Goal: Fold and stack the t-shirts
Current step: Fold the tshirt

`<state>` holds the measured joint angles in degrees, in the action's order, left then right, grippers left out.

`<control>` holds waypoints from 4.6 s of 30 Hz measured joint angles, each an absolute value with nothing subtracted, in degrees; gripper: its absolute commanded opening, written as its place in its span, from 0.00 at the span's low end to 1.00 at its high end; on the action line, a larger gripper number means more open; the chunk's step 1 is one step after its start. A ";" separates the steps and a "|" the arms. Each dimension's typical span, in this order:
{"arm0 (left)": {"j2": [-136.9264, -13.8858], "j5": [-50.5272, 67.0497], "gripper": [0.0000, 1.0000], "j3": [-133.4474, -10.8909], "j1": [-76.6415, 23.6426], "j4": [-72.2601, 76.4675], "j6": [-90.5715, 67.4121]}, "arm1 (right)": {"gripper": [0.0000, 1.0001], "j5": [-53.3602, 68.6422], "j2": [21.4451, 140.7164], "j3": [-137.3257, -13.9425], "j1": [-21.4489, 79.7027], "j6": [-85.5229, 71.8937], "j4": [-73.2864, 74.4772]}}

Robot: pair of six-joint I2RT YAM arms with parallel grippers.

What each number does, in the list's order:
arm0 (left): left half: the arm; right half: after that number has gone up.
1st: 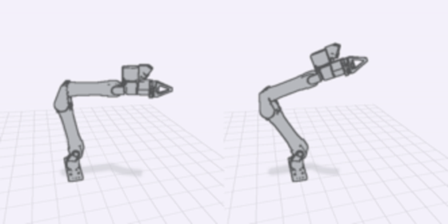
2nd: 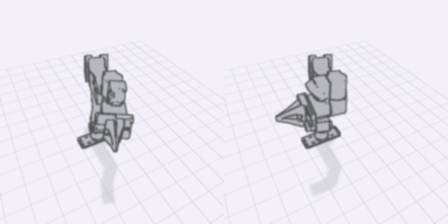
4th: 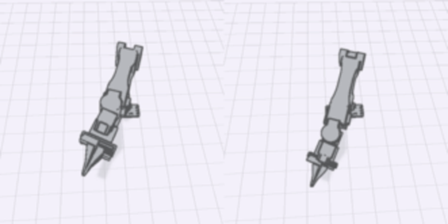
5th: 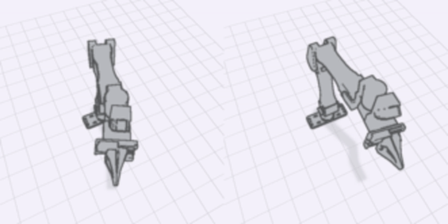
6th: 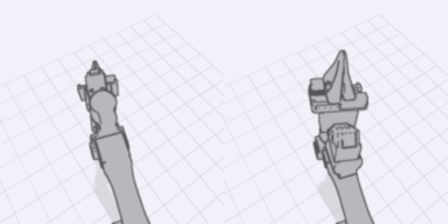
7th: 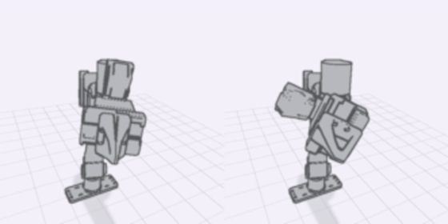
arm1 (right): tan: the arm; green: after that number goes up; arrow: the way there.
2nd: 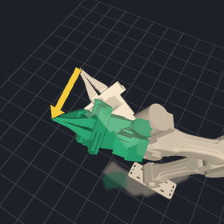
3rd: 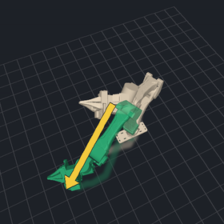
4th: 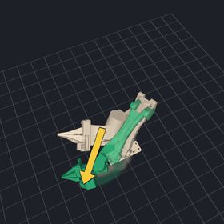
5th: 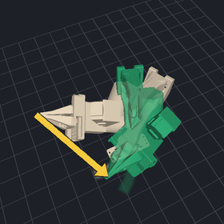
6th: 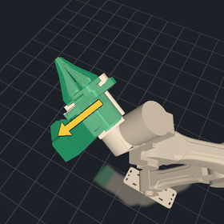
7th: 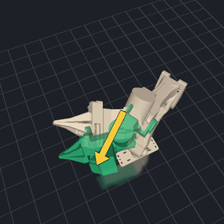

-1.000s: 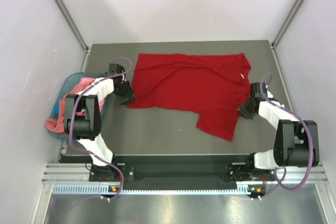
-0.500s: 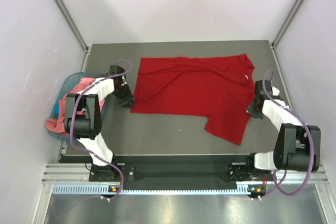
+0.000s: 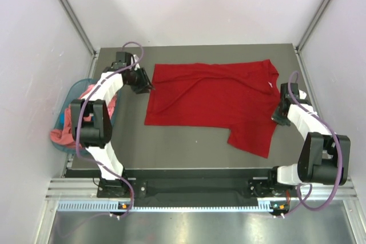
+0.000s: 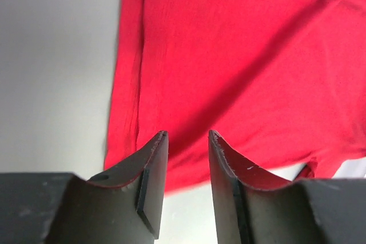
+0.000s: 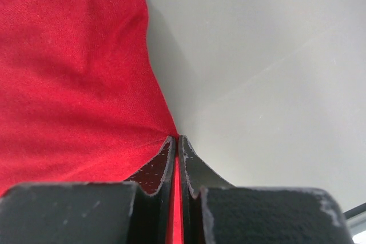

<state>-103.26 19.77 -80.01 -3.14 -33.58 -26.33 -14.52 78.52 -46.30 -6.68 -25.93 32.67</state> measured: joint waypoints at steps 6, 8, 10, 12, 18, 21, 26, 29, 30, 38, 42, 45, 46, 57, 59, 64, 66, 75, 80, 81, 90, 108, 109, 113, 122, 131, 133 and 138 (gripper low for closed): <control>-111.90 22.11 0.39 -82.26 -3.44 -30.41 -25.23 | 0.00 -14.52 78.52 -46.33 -7.05 -25.47 32.75; -113.49 22.11 0.39 -82.26 -3.57 -30.37 -24.95 | 0.00 -14.50 78.54 -46.33 -7.05 -25.47 32.71; -114.13 22.06 0.40 -82.26 -3.75 -30.28 -24.69 | 0.00 -14.35 78.85 -46.44 -7.09 -25.47 32.80; -114.50 22.09 0.40 -82.26 -3.84 -29.93 -24.34 | 0.00 -14.24 79.18 -46.72 -7.22 -25.47 32.67; -115.70 20.69 0.40 -82.28 -4.19 -29.50 -23.70 | 0.00 -13.87 79.18 -46.81 -7.57 -25.47 32.58; -116.14 19.11 0.39 -82.28 -4.56 -29.52 -23.22 | 0.00 -13.82 79.13 -46.81 -7.79 -25.47 32.56; -116.16 18.06 0.38 -82.28 -5.39 -29.30 -22.57 | 0.00 -13.74 78.91 -46.81 -7.84 -25.47 32.51; -116.42 17.78 0.32 -82.28 -6.04 -28.64 -22.59 | 0.00 -13.67 78.46 -46.81 -8.03 -25.47 32.53; -116.57 17.65 0.28 -82.28 -6.24 -28.49 -22.63 | 0.00 -13.69 78.22 -46.78 -8.05 -25.47 32.53; -116.90 15.59 0.00 -82.43 -6.94 -28.69 -22.37 | 0.00 -13.91 76.90 -46.48 -8.05 -25.50 31.99; -116.90 13.69 0.00 -83.88 -6.94 -29.80 -22.35 | 0.00 -14.04 77.12 -46.37 -8.05 -25.50 31.62; -116.86 12.23 0.04 -85.10 -6.94 -30.00 -22.35 | 0.00 -14.13 77.49 -46.37 -8.08 -25.50 31.64; -116.79 11.97 0.09 -85.19 -6.94 -29.98 -22.33 | 0.00 -14.15 77.41 -46.37 -8.08 -25.50 31.62; -116.60 11.05 0.33 -83.15 -6.94 -29.87 -21.23 | 0.00 -14.04 76.86 -45.43 -8.08 -25.47 31.11; -116.60 11.31 0.31 -83.13 -6.94 -29.74 -21.26 | 0.00 -13.93 76.66 -45.43 -8.08 -25.47 31.11; -116.60 10.98 0.24 -83.11 -7.01 -29.76 -20.99 | 0.00 -13.82 75.44 -45.41 -8.08 -25.47 31.09; -116.60 10.98 0.20 -83.11 -7.03 -29.78 -20.93 | 0.00 -13.82 75.29 -45.41 -8.08 -25.47 31.07; -116.62 11.16 0.24 -83.11 -7.25 -29.95 -20.88 | 0.00 -13.78 75.24 -45.41 -8.08 -25.47 31.05; -116.64 11.22 0.24 -83.15 -7.33 -29.98 -20.97 | 0.00 -13.67 75.24 -45.39 -8.08 -25.47 31.00; -116.66 11.22 0.24 -83.15 -7.35 -29.98 -20.97 | 0.00 -13.67 75.24 -45.39 -8.08 -25.47 31.00; -117.34 11.14 0.18 -84.12 -7.62 -30.52 -21.04 | 0.00 -13.67 75.24 -45.39 -8.08 -25.50 30.94; -119.24 3.25 0.00 -89.62 -8.71 -35.64 -21.30 | 0.00 -14.41 75.24 -45.39 -9.19 -25.50 30.92; -119.42 2.22 0.00 -90.48 -8.71 -36.38 -21.30 | 0.00 -14.66 75.24 -45.39 -9.30 -25.50 30.92; -119.57 -0.34 0.00 -92.71 -8.67 -37.71 -21.28 | 0.00 -15.38 75.24 -45.39 -9.63 -25.50 30.92; -119.44 7.20 0.22 -91.64 -9.10 -36.34 -20.69 | 0.00 -15.29 74.08 -44.88 -9.67 -25.50 30.74; -119.44 9.58 0.31 -89.06 -9.65 -35.14 -20.88 | 0.00 -15.11 73.87 -44.66 -9.67 -25.50 30.48; -119.44 9.63 0.32 -89.01 -9.65 -34.41 -20.88 | 0.00 -15.09 73.82 -44.64 -9.67 -25.50 30.44; -119.44 9.58 0.33 -88.97 -9.63 -33.34 -20.95 | 0.00 -14.96 73.80 -44.64 -9.67 -25.50 30.37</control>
<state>-119.44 9.58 -88.97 -9.63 -33.34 -20.95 -14.96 73.80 -44.64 -9.67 -25.50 30.37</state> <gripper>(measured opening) 0.321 0.008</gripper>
